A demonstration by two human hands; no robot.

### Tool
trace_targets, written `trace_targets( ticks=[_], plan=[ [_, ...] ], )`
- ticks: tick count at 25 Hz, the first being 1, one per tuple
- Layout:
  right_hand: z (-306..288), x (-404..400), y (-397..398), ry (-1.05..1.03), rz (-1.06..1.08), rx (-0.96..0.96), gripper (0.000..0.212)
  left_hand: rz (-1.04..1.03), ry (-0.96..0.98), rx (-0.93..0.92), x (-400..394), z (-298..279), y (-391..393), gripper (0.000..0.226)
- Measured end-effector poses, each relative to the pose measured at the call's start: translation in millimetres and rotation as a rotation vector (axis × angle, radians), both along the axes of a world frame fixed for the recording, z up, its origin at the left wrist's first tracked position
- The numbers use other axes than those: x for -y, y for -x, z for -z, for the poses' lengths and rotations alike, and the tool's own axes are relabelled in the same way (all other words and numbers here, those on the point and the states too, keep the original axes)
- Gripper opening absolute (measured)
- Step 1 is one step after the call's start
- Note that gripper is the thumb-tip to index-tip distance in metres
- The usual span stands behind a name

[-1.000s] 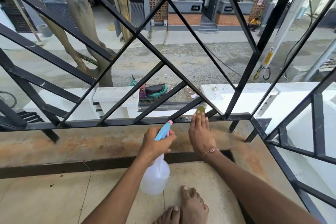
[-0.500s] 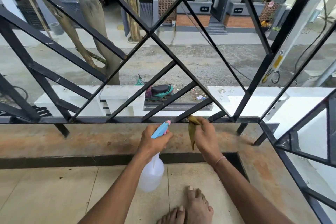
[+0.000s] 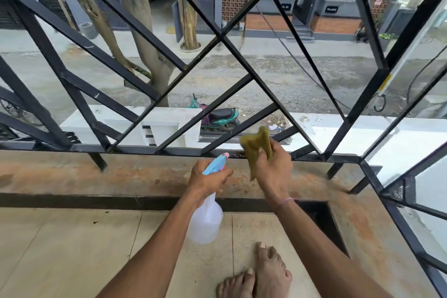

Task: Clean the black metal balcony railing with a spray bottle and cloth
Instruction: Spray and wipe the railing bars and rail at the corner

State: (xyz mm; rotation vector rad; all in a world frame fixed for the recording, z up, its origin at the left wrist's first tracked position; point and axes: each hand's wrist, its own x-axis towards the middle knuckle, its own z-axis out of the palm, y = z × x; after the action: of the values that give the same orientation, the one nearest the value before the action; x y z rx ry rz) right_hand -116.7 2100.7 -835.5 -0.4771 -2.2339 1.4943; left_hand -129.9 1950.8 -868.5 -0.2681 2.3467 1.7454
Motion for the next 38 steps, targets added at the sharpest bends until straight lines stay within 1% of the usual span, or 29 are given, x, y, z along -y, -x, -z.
trace_targets(
  ticks=[1,2,3,5,6,7,9,11,14,16,18,20,23,27,29,31,33,34,36,38],
  plan=[
    [5.8,5.2,8.7,-0.149,-0.008,-0.051,0.031,-0.003,0.013,-0.01,-0.4,-2.2,0.2,0.01],
    [13.6,11.5,18.7,-0.288,-0.049,-0.042,0.044,0.003,0.027,-0.018,-0.8,-3.2,1.3,0.013],
    [22.3,19.2,28.0,-0.423,-0.124,0.023,0.055,0.001,0.029,-0.021,-0.1,-4.4,1.1,0.015],
    [43.4,35.2,36.7,-0.698,-0.297,0.218,0.073,-0.005,0.001,-0.012,3.6,-4.2,0.9,0.006],
    [56.8,41.3,39.6,-0.83,-0.35,0.302,0.079,-0.013,-0.013,-0.007,6.3,-4.2,1.0,0.008],
    [65.6,47.6,40.9,-0.932,-0.388,0.366,0.081,-0.029,-0.025,0.002,9.7,-4.1,1.0,0.013],
    [69.8,59.0,44.0,-1.001,-0.428,0.44,0.077,-0.048,-0.053,0.011,18.5,-3.4,3.2,0.018],
    [70.7,69.2,50.2,-1.033,-0.52,0.411,0.075,-0.08,-0.059,0.008,30.0,-3.3,8.0,0.02],
    [74.9,66.8,51.3,-1.144,-0.662,0.219,0.069,-0.108,-0.018,0.026,42.3,-5.1,11.3,0.01],
    [68.2,48.3,48.5,-1.188,-0.767,0.1,0.067,-0.086,-0.014,0.032,42.6,-8.3,8.2,0.006],
    [61.9,19.6,47.4,-1.362,-0.843,0.012,0.066,-0.037,-0.031,0.022,36.3,-11.3,4.6,0.008],
    [54.2,-10.3,44.7,-1.543,-0.823,0.03,0.065,0.022,-0.051,0.017,26.0,-13.2,1.5,0.007],
    [31.6,-34.1,37.0,-1.716,-0.693,0.149,0.053,0.092,-0.047,0.012,12.1,-12.9,-0.6,0.003],
    [-16.8,-55.6,34.9,-1.914,-0.445,0.332,0.034,0.14,-0.039,0.005,0.2,-16.1,-1.8,0.007],
    [-33.9,-60.1,32.3,-1.959,-0.354,0.429,0.034,0.146,-0.037,0.005,-1.7,-16.0,-1.6,0.007],
    [-34.6,-60.0,30.0,-1.93,-0.308,0.508,0.042,0.145,-0.037,0.003,-2.4,-14.6,-0.7,0.007],
    [-18.8,-54.2,28.5,-1.782,-0.253,0.493,0.056,0.133,-0.031,-0.002,-1.2,-13.5,0.4,0.008],
    [-8.2,-44.4,26.0,-1.7,-0.272,0.476,0.06,0.126,-0.026,-0.001,0.8,-12.8,0.4,0.008],
    [19.5,-13.0,23.3,-1.571,-0.367,0.5,0.061,0.107,-0.013,0.006,4.4,-9.8,-1.5,0.009],
    [48.9,31.9,27.7,-1.421,-0.438,0.586,0.062,0.069,-0.002,0.018,12.5,-8.1,-2.0,0.01]
  ],
)
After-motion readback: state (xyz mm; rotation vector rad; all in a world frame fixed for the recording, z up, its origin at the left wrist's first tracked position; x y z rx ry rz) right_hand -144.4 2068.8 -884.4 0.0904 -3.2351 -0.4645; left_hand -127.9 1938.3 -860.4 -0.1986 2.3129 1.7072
